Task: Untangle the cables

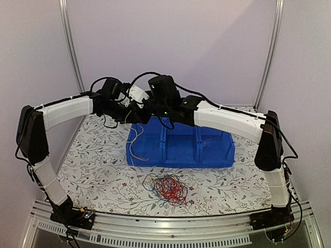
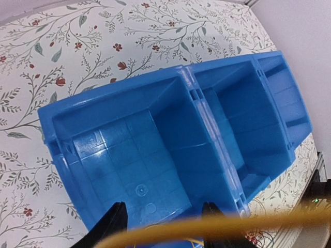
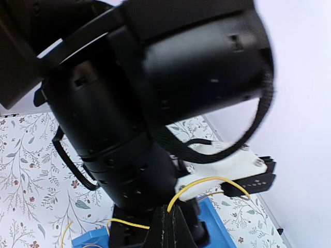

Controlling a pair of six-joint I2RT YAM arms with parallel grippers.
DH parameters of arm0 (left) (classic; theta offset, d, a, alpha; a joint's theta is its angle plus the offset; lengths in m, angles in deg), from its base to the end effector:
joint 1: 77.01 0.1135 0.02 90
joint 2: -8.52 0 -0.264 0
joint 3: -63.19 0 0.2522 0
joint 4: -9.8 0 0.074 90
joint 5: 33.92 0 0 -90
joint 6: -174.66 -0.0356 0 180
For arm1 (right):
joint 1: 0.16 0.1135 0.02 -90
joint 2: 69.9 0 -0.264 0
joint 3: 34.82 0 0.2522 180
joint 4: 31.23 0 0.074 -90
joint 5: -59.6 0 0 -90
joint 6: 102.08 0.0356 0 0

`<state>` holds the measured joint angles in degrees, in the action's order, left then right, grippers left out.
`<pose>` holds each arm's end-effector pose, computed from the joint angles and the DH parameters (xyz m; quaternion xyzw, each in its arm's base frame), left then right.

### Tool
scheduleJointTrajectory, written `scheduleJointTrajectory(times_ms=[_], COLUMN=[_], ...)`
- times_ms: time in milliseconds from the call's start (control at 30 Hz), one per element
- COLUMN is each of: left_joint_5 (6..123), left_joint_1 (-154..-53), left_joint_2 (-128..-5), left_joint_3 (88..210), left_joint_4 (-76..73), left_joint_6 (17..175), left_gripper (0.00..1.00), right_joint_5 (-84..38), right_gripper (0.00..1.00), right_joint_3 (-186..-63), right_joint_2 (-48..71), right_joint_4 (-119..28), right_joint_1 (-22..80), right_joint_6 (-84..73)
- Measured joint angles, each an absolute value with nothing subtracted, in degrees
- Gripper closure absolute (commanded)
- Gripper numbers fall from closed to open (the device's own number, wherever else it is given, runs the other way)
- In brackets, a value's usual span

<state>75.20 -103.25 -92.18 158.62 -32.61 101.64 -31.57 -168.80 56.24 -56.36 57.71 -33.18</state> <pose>0.3470 -0.1840 0.2702 0.1340 0.9118 -0.2751 0.2739 0.2826 0.4486 0.3285 -0.5074 0.6254 0.1792 0.5651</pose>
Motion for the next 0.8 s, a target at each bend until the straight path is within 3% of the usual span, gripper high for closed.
scheduleJointTrajectory(times_ms=[433, 800], left_joint_5=[77.45, 78.48], left_joint_1=[-101.41, -98.62], left_joint_2=[-90.06, -86.74], left_joint_3=[158.51, 156.74], left_joint_4=[-32.78, -30.57], left_joint_6=[100.67, 101.22], left_gripper=[0.51, 0.52], right_joint_5=[-30.02, -19.07], right_gripper=[1.0, 1.0], right_joint_3=[-153.83, -149.85], right_joint_2=[47.33, 48.92], right_joint_4=[-52.52, -53.59], right_joint_1=[47.24, 49.08], right_joint_6=[-31.91, -29.79])
